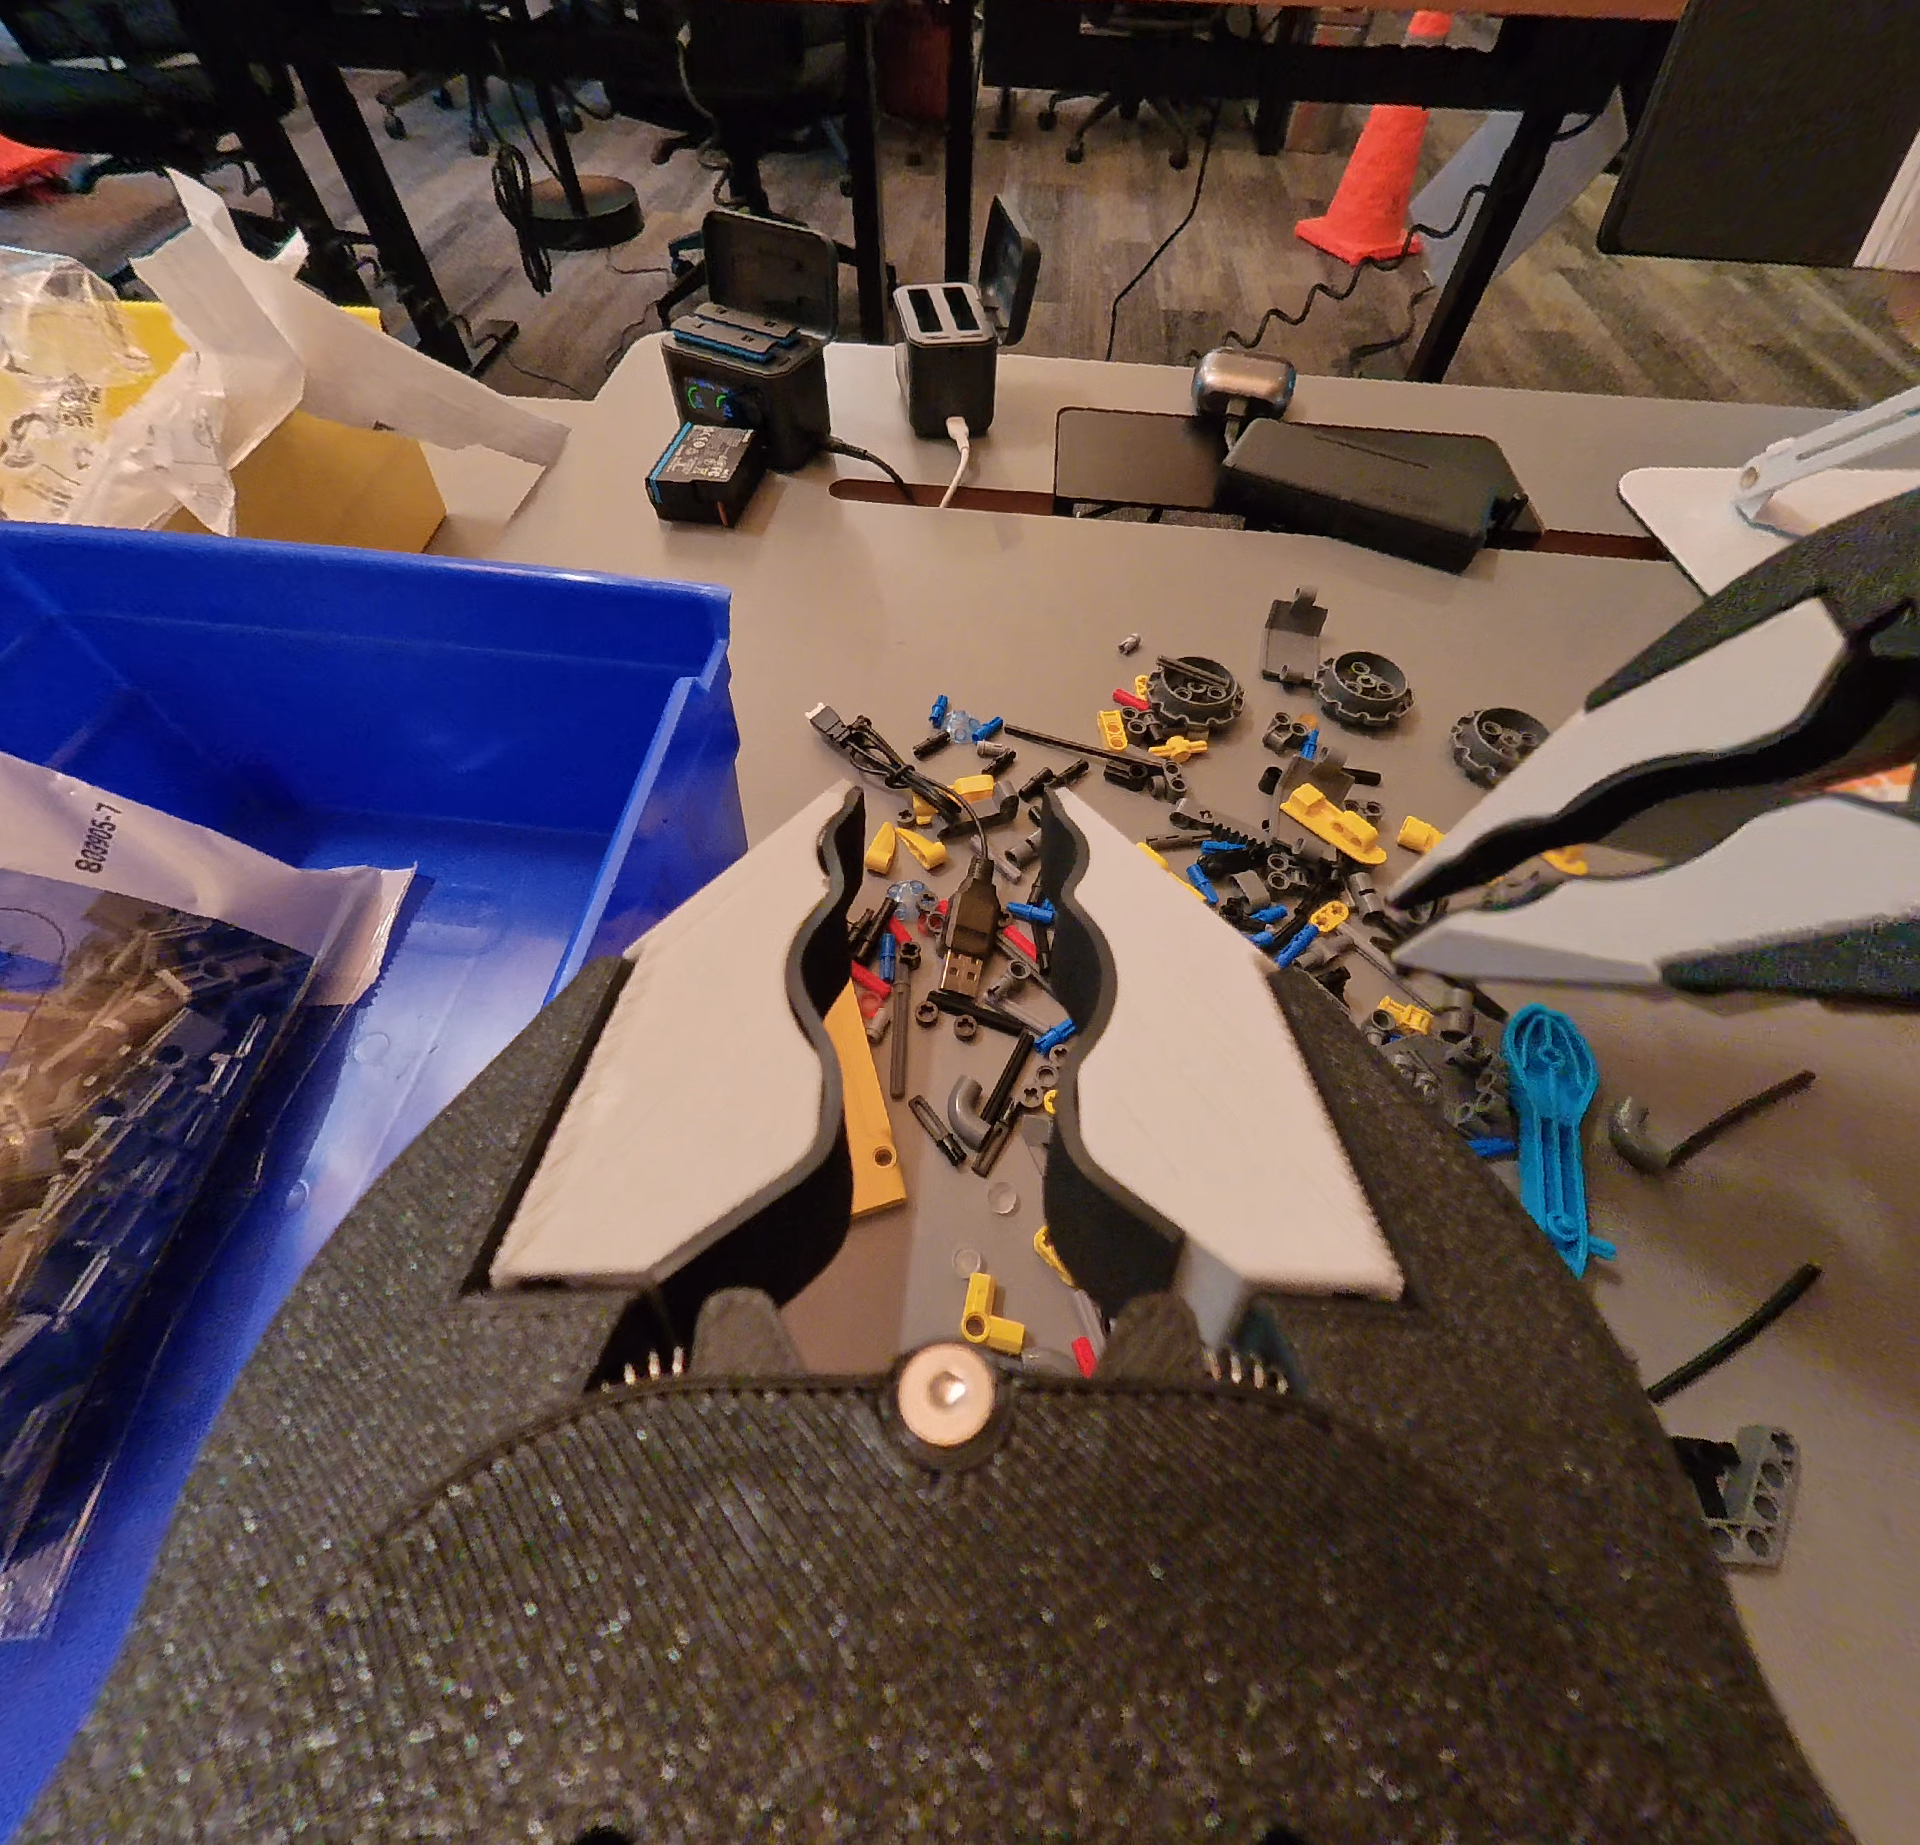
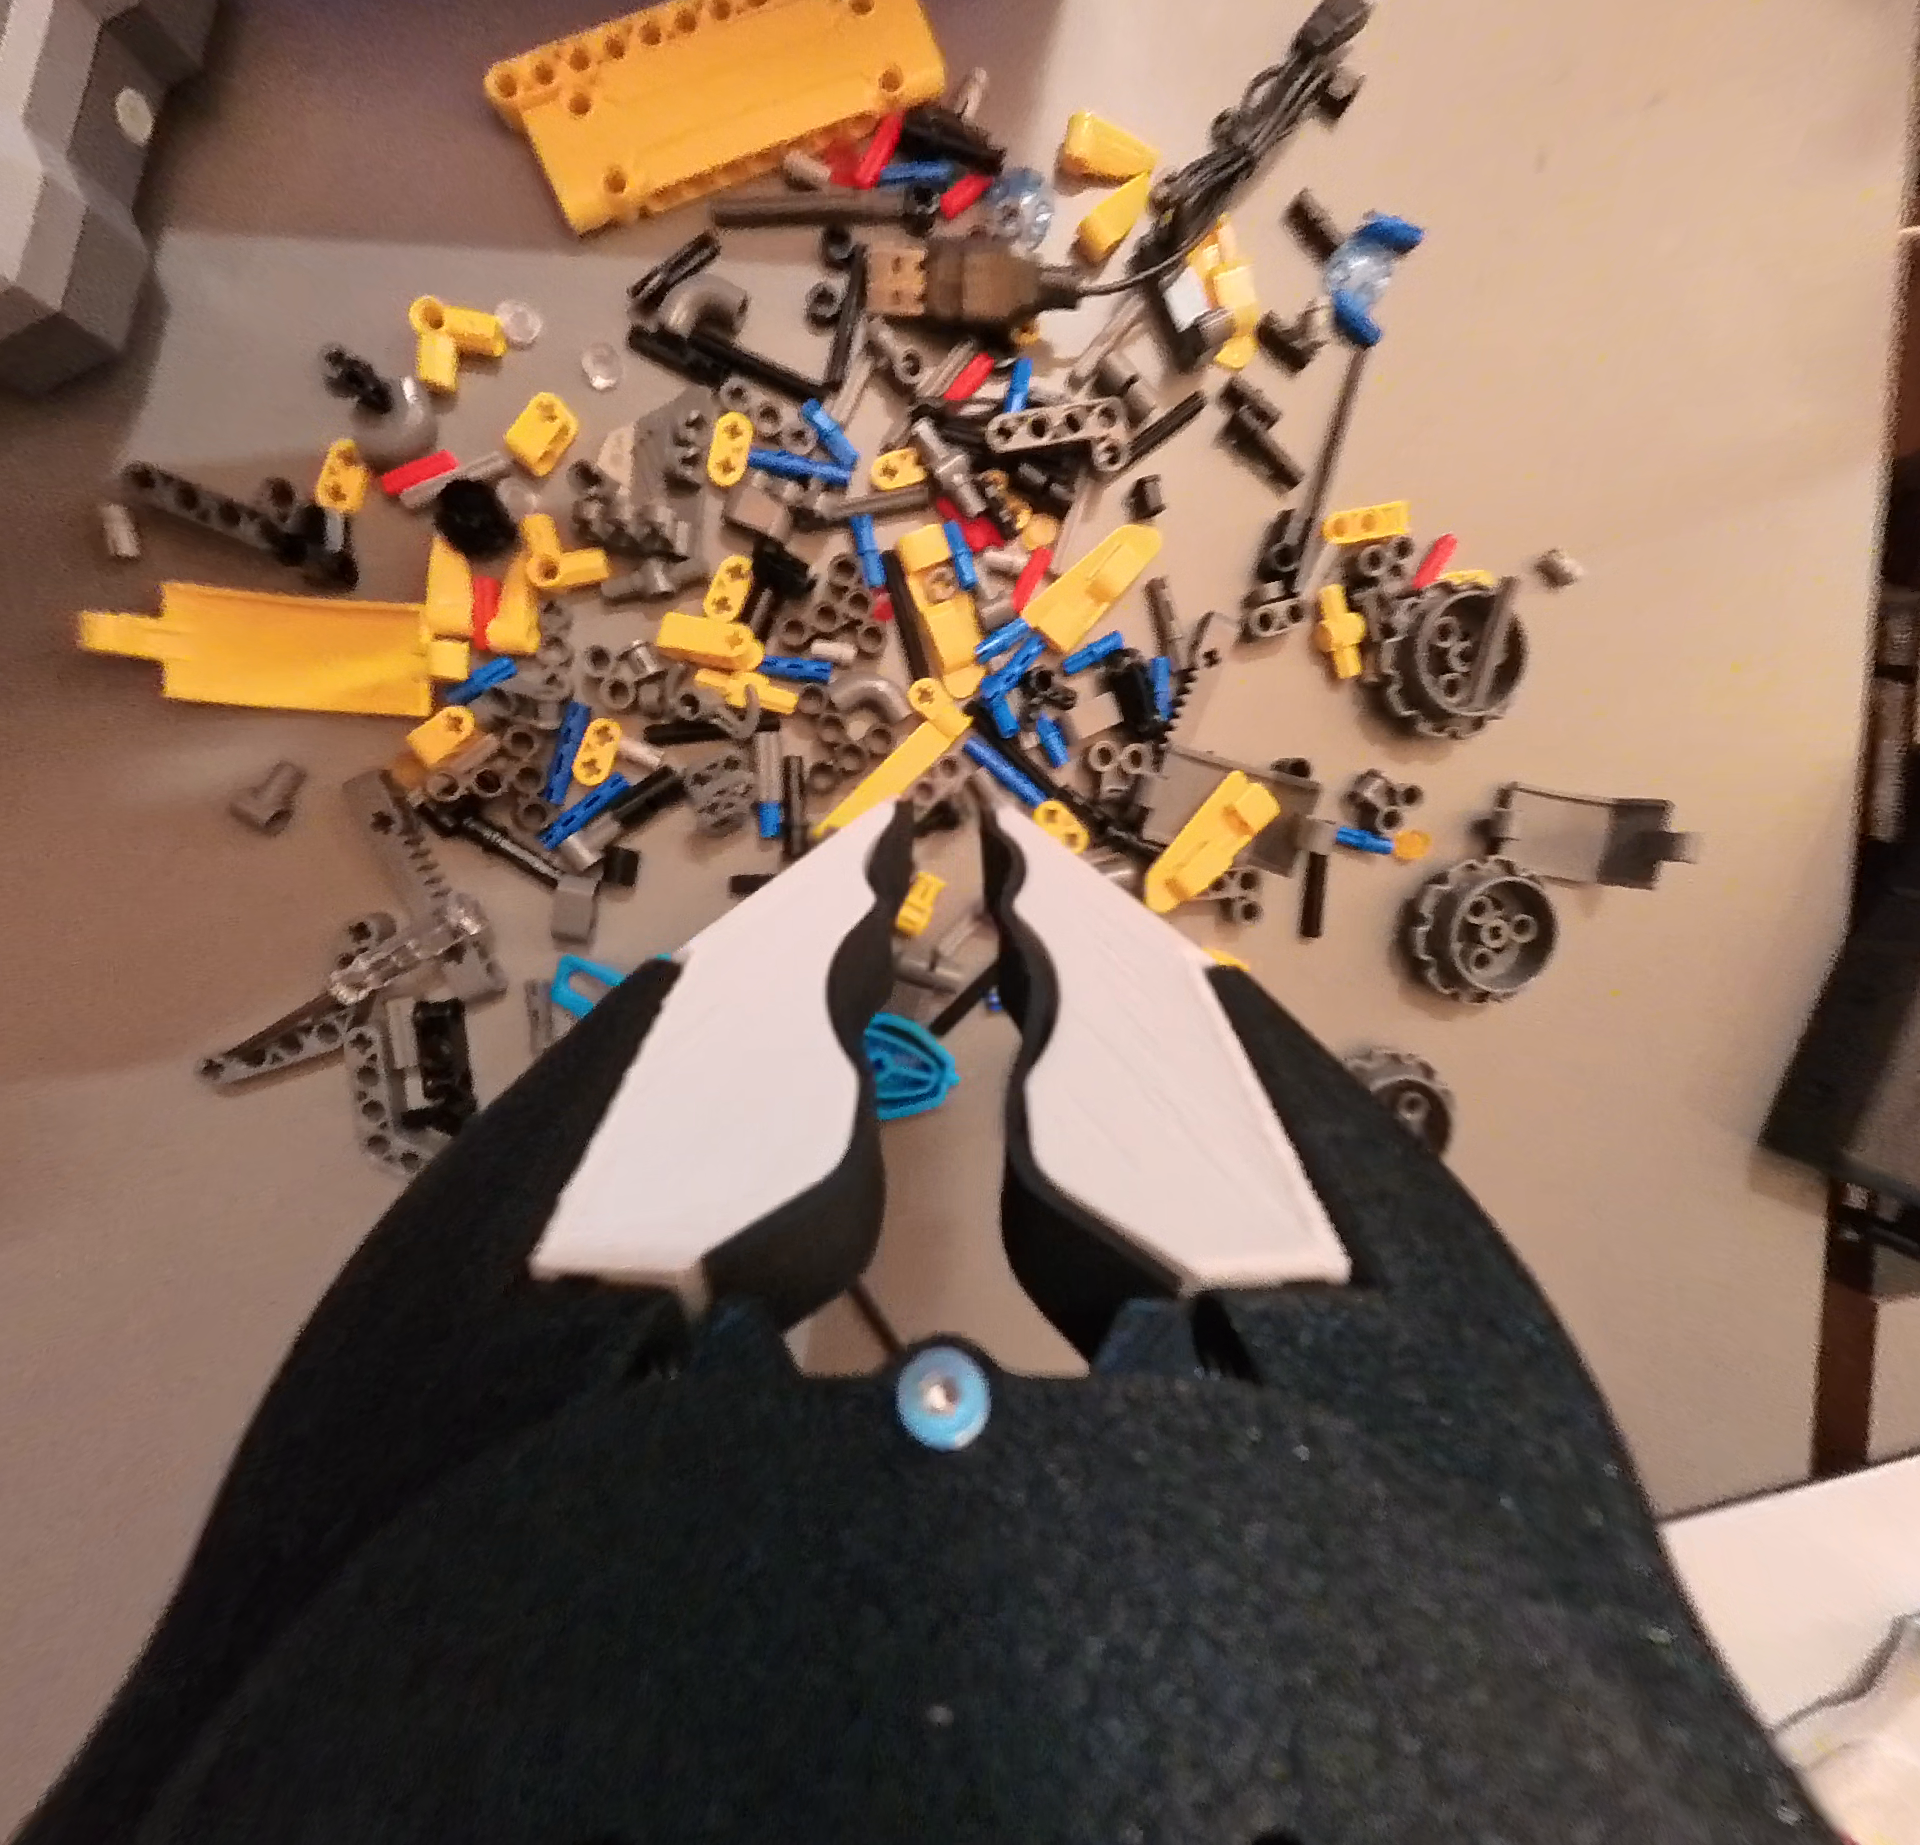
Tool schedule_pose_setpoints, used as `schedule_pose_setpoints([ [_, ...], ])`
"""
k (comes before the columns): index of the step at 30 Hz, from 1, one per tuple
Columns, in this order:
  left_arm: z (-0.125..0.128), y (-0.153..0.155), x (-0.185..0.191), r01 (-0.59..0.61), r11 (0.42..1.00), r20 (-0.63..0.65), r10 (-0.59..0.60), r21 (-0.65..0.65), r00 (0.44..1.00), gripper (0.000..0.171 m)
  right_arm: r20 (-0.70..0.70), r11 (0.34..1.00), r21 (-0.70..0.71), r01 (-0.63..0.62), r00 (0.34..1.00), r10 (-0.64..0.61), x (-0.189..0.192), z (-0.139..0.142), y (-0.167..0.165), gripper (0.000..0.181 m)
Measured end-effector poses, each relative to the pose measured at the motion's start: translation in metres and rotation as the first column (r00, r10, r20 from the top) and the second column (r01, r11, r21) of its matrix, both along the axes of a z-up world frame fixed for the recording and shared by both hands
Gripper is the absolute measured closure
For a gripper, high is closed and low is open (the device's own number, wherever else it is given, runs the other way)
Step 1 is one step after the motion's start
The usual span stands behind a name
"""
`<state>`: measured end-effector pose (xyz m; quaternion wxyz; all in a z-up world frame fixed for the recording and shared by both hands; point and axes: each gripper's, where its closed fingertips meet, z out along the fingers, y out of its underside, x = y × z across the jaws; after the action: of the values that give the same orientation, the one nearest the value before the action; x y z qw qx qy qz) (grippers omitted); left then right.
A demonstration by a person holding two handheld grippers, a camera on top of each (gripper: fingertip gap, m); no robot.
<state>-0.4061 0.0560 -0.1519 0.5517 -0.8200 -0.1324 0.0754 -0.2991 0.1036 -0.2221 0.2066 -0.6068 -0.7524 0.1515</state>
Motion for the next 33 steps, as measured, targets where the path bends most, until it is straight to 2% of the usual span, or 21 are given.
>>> schedule_pose_setpoints([
  [4,0.0,0.0,0.0,0.001,1.0,0.0,-0.001,0.002,1.0,0.139,-0.147,0.997,0.009,0.073,0.987,-0.071,-0.011,0.027,0.014,0.171],
  [10,0.0,0.0,0.0,0.002,1.0,-0.001,-0.002,0.0,1.0,0.139,-0.36,0.99,0.031,0.141,0.925,-0.121,-0.018,0.075,0.028,0.173],
  [16,0.0,0.0,0.0,0.004,1.0,0.002,-0.004,0.002,1.0,0.139,-0.448,0.988,0.043,0.151,0.887,-0.116,-0.016,0.102,0.027,0.176],
  [27,0.0,0.0,0.001,0.007,1.0,0.003,-0.007,-0.001,1.0,0.139,-0.449,0.99,0.048,0.135,0.888,-0.1,-0.017,0.103,0.02,0.175],
  [30,-0.001,0.001,0.001,0.008,1.0,0.002,-0.008,-0.006,1.0,0.139,-0.423,0.988,0.041,0.146,0.899,-0.115,-0.014,0.096,0.022,0.173],
  [33,-0.002,0.0,-0.001,0.005,1.0,0.002,-0.005,-0.01,1.0,0.139,-0.397,0.986,0.006,0.167,0.905,-0.151,-0.004,0.076,0.022,0.173],
])
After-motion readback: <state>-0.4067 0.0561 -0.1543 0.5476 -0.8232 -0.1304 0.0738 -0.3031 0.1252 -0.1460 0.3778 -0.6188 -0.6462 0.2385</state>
